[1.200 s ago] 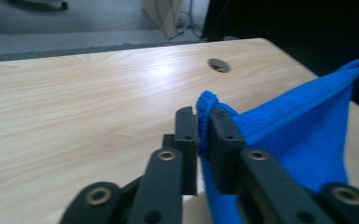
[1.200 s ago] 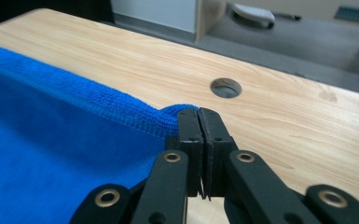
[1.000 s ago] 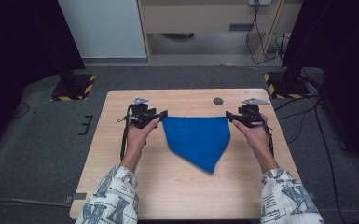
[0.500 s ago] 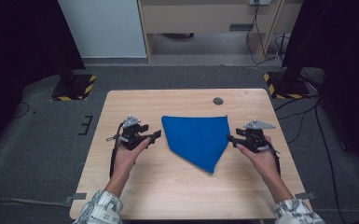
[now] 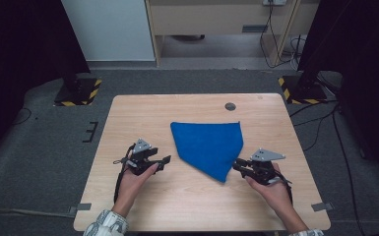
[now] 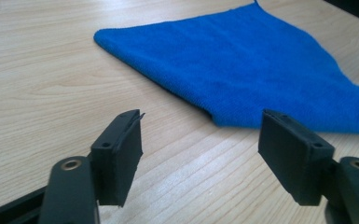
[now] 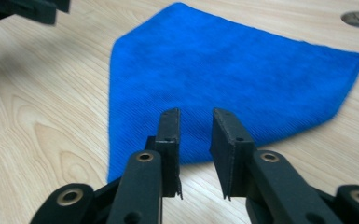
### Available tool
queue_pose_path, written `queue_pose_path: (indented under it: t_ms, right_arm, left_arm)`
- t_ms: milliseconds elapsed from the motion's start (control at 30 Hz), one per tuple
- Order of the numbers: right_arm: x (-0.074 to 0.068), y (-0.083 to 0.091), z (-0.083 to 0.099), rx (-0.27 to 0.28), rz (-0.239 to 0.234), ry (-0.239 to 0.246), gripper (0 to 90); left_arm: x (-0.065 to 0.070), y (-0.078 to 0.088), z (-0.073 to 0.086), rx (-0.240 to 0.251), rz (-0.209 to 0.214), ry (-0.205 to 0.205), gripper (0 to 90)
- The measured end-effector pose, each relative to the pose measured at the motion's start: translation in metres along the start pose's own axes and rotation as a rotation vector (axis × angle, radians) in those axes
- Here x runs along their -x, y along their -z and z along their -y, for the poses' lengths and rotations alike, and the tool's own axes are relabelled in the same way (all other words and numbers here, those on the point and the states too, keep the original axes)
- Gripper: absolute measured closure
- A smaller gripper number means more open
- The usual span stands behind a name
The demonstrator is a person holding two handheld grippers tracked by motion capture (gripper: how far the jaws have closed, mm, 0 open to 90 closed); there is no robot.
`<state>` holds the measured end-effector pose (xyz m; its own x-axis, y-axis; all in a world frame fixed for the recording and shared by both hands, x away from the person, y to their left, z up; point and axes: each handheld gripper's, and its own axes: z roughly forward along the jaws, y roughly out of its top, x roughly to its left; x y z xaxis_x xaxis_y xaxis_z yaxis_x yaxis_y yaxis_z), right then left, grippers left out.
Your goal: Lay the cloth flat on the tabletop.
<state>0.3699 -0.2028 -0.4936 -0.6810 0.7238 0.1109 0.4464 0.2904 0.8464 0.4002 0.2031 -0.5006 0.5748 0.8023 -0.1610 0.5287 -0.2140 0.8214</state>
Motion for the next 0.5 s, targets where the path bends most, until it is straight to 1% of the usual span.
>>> queue_pose_path:
  t_ms: [33, 67, 100, 167, 200, 233, 267, 433, 467, 500]
  right_arm:
    - [-0.004, -0.002, -0.001, 0.000, -0.007, 0.006, 71.4]
    - [-0.009, -0.004, -0.001, 0.001, -0.012, 0.017, 69.9]
    - [-0.009, -0.004, -0.001, 0.001, -0.012, 0.017, 69.9]
    - [-0.015, -0.006, -0.002, -0.005, -0.016, 0.032, 65.9]
    - [-0.020, -0.009, -0.002, -0.010, -0.021, 0.044, 63.0]
    - [-0.020, -0.009, -0.002, -0.010, -0.021, 0.044, 63.0]
    - [-0.025, -0.012, -0.002, -0.018, -0.022, 0.059, 59.7]
    - [-0.031, -0.019, -0.002, -0.034, -0.024, 0.079, 55.9]
    - [-0.032, -0.024, 0.000, -0.054, -0.018, 0.100, 54.8]
    - [-0.032, -0.024, 0.000, -0.054, -0.018, 0.100, 54.8]
  left_arm:
    - [-0.001, 0.000, 0.000, 0.001, -0.006, 0.004, 25.5]
    - [-0.001, -0.001, 0.000, 0.003, -0.001, 0.013, 21.0]
    - [-0.002, -0.001, 0.001, 0.003, 0.004, 0.016, 21.0]
    - [-0.001, -0.003, 0.002, -0.018, -0.003, 0.004, 18.7]
    - [0.000, -0.004, 0.002, -0.029, -0.007, -0.010, 17.9]
    - [0.000, -0.005, 0.003, -0.032, -0.009, -0.012, 17.9]
    - [0.001, -0.006, 0.003, -0.039, -0.008, -0.016, 17.7]
    - [0.002, -0.006, 0.003, -0.034, -0.010, -0.026, 17.6]
    - [0.002, -0.007, 0.003, -0.037, -0.013, -0.025, 17.7]
    - [0.002, -0.007, 0.003, -0.037, -0.013, -0.025, 17.7]
